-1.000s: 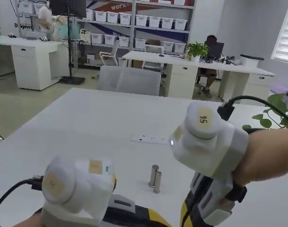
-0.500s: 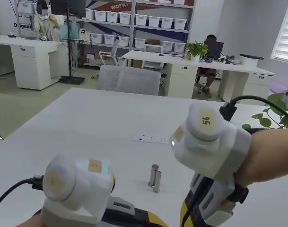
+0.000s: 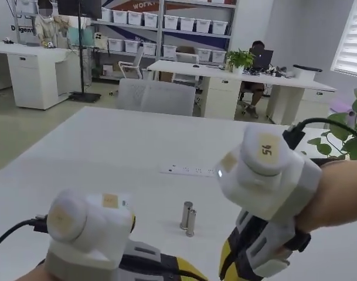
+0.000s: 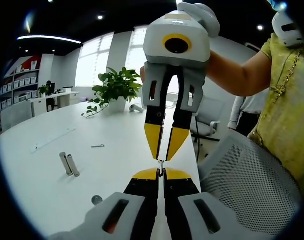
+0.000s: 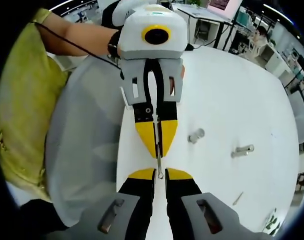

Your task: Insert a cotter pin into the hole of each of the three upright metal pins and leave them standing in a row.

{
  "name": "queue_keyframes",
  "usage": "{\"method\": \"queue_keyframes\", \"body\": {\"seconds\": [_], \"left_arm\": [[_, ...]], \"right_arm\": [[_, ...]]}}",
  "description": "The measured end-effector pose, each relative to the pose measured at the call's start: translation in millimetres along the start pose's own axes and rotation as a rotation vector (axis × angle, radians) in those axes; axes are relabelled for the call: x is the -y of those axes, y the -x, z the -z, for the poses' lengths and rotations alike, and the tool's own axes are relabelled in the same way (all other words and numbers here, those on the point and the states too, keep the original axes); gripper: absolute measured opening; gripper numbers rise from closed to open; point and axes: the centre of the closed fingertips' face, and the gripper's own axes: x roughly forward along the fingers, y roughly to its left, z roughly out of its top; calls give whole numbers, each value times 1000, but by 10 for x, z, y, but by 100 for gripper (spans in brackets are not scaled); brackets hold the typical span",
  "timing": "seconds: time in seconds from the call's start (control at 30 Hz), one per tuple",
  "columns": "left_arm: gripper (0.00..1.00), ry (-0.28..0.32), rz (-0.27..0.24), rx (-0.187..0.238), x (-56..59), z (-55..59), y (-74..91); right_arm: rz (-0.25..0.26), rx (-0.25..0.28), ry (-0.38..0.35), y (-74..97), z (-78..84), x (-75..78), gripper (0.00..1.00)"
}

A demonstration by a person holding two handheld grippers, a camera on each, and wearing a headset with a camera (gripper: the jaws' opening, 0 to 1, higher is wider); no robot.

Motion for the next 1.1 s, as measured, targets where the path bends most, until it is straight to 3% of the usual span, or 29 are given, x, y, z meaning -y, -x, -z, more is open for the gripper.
{"method": "queue_keyframes", "body": {"seconds": [0.1,0.23,0.33,0.4,0.47,0.5,0.57,0.6,0.67,0.7,1.1], "left_arm": [[0,17,-8,9,-40,-2,17],[0,46,-23,28,-100,-23,42],[0,60,-37,34,-153,-29,58],[0,83,-41,42,-175,-40,62],[0,102,-47,48,-201,-52,64],[0,110,-47,51,-211,-56,62],[0,122,-58,51,-240,-54,58],[0,129,-58,52,-241,-55,56],[0,153,-65,61,-264,-65,54],[0,162,-69,59,-275,-60,52],[0,225,-70,87,-300,-98,62]], "right_arm": [[25,22,6,9,-9,0,9],[122,67,27,41,-42,92,10],[149,79,37,41,-35,74,11],[210,103,72,49,-69,148,11],[227,101,77,40,-53,139,12],[271,109,99,54,-65,187,12],[268,114,93,42,-52,153,12],[302,123,104,58,-64,200,12],[310,120,113,51,-44,199,12],[346,154,103,73,-82,261,12],[359,124,114,-83,-12,362,12]]}}
